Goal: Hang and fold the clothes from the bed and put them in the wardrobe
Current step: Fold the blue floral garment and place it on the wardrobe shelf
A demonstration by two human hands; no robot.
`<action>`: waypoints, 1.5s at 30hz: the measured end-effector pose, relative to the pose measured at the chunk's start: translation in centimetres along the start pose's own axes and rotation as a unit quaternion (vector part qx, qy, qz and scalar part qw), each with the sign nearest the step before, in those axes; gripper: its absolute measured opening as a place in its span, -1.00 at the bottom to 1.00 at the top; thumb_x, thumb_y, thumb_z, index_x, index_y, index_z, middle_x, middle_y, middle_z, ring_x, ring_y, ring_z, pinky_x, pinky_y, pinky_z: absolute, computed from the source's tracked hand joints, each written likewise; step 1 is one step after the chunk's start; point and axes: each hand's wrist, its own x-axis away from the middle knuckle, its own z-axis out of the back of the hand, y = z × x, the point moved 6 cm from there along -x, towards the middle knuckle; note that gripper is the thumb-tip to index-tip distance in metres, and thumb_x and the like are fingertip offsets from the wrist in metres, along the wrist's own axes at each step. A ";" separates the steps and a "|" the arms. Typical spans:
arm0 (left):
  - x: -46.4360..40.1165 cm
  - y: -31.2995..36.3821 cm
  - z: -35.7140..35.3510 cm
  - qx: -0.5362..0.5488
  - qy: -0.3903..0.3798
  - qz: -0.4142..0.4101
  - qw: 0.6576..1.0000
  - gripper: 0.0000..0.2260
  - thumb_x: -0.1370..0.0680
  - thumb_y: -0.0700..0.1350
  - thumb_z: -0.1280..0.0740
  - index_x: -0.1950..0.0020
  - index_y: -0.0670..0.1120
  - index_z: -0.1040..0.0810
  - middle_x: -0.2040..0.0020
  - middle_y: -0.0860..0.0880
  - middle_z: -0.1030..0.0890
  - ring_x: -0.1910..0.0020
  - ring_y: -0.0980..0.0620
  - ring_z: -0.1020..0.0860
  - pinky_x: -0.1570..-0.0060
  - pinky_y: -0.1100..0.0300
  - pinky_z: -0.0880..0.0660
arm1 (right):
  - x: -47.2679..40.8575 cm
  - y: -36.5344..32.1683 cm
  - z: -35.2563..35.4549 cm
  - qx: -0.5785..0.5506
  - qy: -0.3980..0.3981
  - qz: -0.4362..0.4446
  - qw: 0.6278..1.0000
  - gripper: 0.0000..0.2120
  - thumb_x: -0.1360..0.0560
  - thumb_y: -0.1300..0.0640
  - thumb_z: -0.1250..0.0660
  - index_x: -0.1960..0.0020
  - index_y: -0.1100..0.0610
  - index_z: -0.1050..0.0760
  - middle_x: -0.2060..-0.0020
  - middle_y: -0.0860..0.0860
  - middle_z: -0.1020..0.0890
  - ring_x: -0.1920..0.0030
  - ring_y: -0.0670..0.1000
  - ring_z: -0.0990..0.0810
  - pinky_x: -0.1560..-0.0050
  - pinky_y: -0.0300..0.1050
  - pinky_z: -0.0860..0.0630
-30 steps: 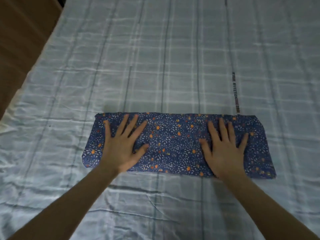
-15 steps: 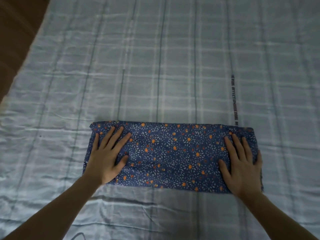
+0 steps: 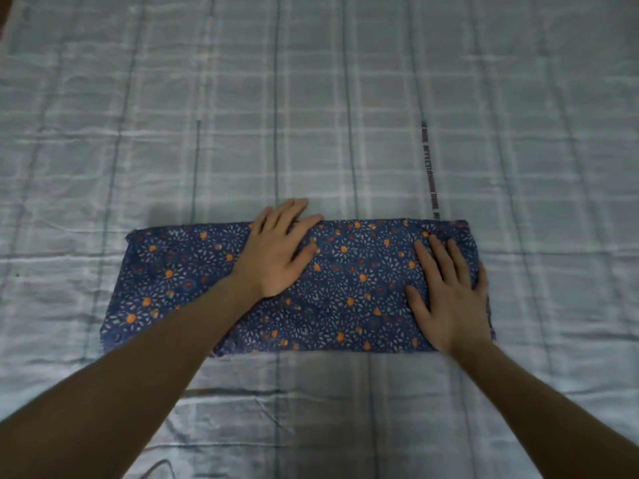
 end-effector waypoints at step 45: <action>2.4 4.9 32.6 0.560 0.096 0.092 0.818 -0.34 -0.42 -0.35 -0.45 -0.42 0.08 -0.36 0.06 -0.07 -0.64 0.07 0.01 -0.63 0.10 0.18 -0.59 | -4.4 -13.2 29.4 -0.687 0.103 -0.113 0.710 -0.63 -0.43 0.00 -0.47 -0.20 0.01 -0.49 -0.08 0.04 -0.62 0.03 -0.05 -0.61 0.03 -0.07 -0.56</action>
